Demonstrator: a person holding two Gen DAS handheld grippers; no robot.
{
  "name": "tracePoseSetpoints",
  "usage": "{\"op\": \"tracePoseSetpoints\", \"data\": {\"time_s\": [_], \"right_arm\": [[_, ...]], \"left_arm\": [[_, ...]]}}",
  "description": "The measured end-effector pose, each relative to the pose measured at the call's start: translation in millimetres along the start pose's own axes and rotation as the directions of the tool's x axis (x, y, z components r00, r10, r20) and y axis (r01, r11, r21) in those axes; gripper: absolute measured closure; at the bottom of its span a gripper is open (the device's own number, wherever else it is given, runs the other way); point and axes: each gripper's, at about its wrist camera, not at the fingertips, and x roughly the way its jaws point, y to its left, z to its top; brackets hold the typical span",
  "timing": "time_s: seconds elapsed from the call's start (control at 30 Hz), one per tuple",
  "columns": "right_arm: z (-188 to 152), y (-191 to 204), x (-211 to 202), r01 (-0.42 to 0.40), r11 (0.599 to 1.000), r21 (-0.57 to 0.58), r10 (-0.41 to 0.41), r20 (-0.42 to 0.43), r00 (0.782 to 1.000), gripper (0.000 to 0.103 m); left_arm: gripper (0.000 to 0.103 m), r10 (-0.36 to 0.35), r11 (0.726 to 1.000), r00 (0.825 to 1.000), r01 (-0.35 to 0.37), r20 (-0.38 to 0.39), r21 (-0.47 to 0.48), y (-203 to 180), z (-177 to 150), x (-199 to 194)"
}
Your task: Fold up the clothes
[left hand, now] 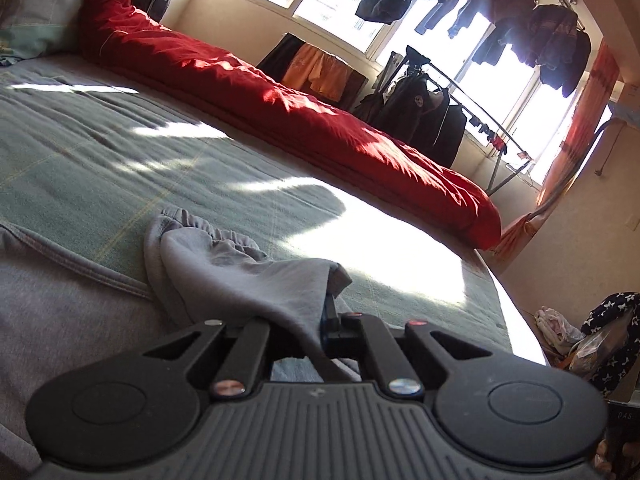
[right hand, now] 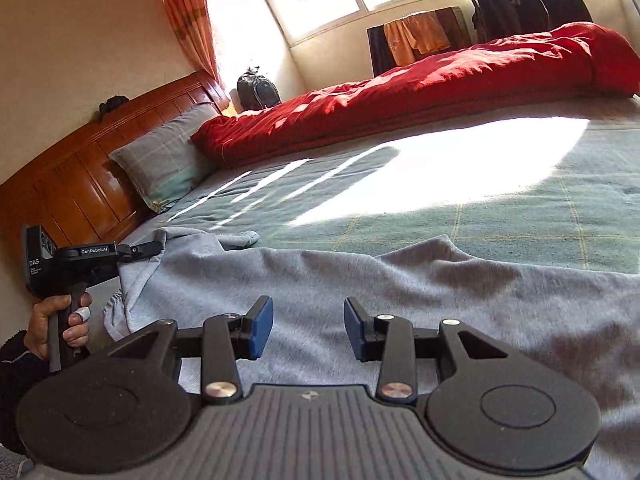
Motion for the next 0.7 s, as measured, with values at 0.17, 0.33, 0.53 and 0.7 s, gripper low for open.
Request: {"op": "tracePoseSetpoints", "data": {"time_s": [0.17, 0.33, 0.53, 0.7], "right_arm": [[-4, -2, 2, 0.037, 0.999, -0.003, -0.037, -0.029, 0.999, 0.057], [-7, -4, 4, 0.07, 0.998, 0.002, -0.07, -0.045, 0.997, 0.056], [-9, -3, 2, 0.078, 0.997, -0.002, -0.078, -0.042, 0.996, 0.055], [-12, -5, 4, 0.078, 0.997, 0.009, -0.078, -0.049, 0.996, 0.053]], "left_arm": [[0.1, 0.079, 0.996, 0.992, -0.081, -0.096, -0.022, 22, -20, 14], [0.1, 0.068, 0.997, 0.994, -0.072, -0.085, -0.038, 28, -16, 11], [0.1, 0.027, 0.997, 0.999, -0.028, 0.022, 0.07, 1, 6, -7], [0.099, 0.051, 0.988, 0.998, -0.056, 0.039, 0.141, 1, 4, 3]]}}
